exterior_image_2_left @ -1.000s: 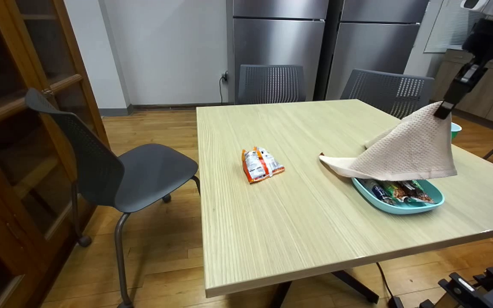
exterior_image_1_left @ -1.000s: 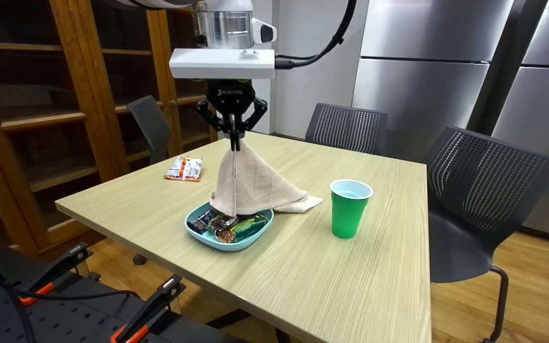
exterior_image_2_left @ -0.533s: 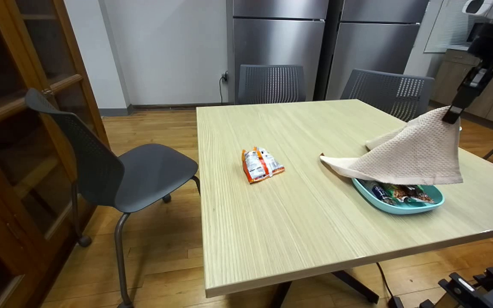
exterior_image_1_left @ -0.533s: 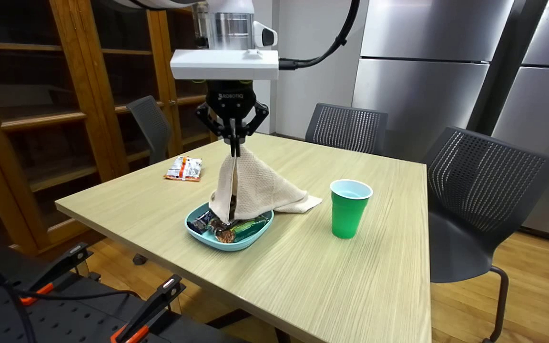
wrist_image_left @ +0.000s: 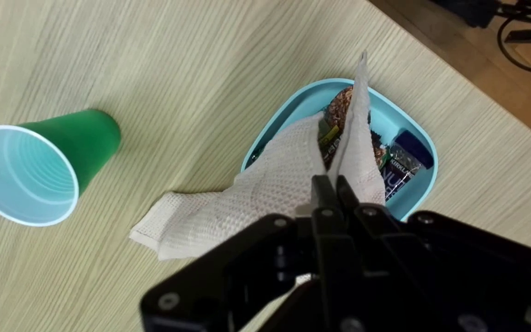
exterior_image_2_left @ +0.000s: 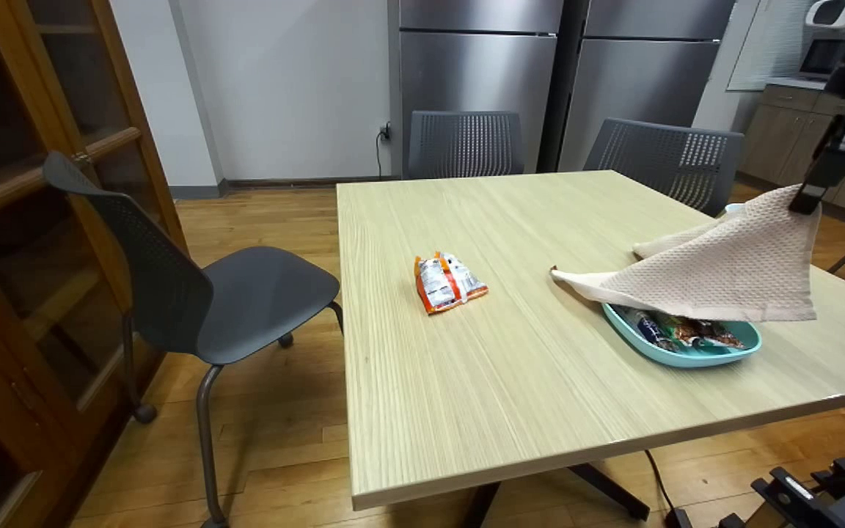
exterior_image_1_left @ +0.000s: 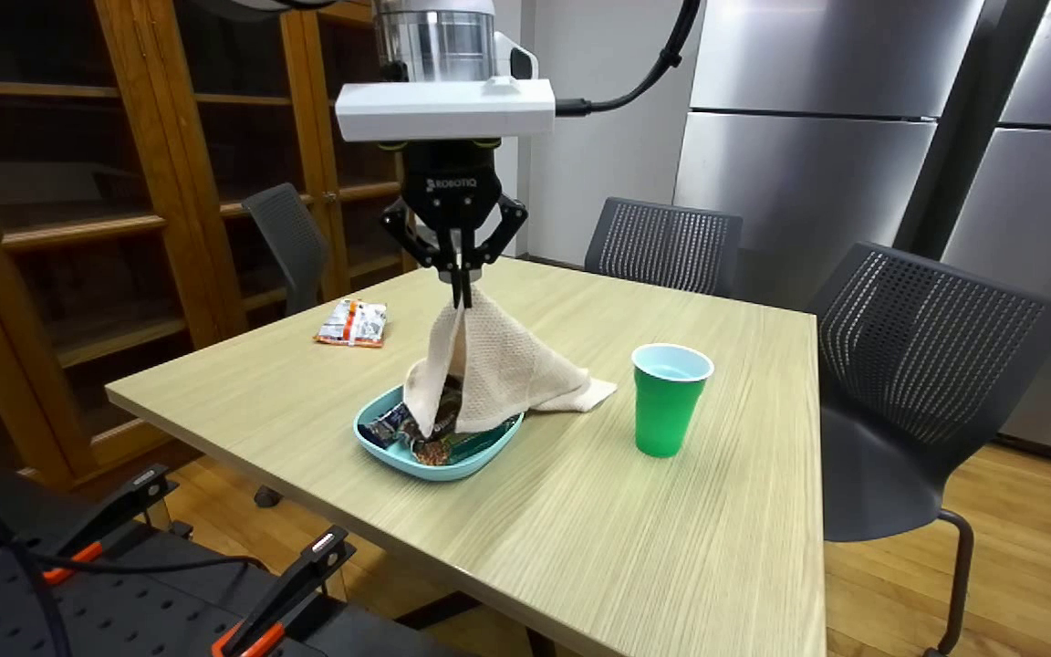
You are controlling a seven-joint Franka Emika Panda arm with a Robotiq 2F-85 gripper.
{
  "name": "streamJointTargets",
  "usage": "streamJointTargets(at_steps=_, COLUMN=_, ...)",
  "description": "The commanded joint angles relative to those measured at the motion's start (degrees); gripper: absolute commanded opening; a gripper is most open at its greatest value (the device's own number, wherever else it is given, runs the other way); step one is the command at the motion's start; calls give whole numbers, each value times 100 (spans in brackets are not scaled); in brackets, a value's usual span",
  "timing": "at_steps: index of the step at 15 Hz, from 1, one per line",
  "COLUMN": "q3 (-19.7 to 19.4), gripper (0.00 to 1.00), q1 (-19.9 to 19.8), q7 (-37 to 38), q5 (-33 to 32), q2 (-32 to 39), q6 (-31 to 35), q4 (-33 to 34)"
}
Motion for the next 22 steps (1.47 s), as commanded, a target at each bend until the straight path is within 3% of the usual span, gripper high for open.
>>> streamJointTargets(at_steps=1, q3=106, gripper=1, q1=-170, q7=273, q5=-416, q2=-198, q6=-259, q4=-81)
streamJointTargets(at_steps=9, q3=285, gripper=1, q1=-137, q7=917, q5=-1293, q2=229, q6=-717, q4=13)
streamJointTargets(at_steps=16, q3=396, gripper=1, q1=-66, q7=1370, q5=-1510, q2=757, q6=-830, q4=234)
streamJointTargets(at_steps=17, q3=411, gripper=28, q1=-57, q7=1459, q5=-1508, q2=844, q6=-789, q4=268)
streamJointTargets(at_steps=18, q3=414, gripper=29, q1=-47, q7=1485, q5=-1473, q2=905, q6=-784, q4=306)
streamJointTargets(at_steps=22, q3=405, gripper=57, q1=-26, q7=1622, q5=-1334, q2=1059, q6=-684, q4=473)
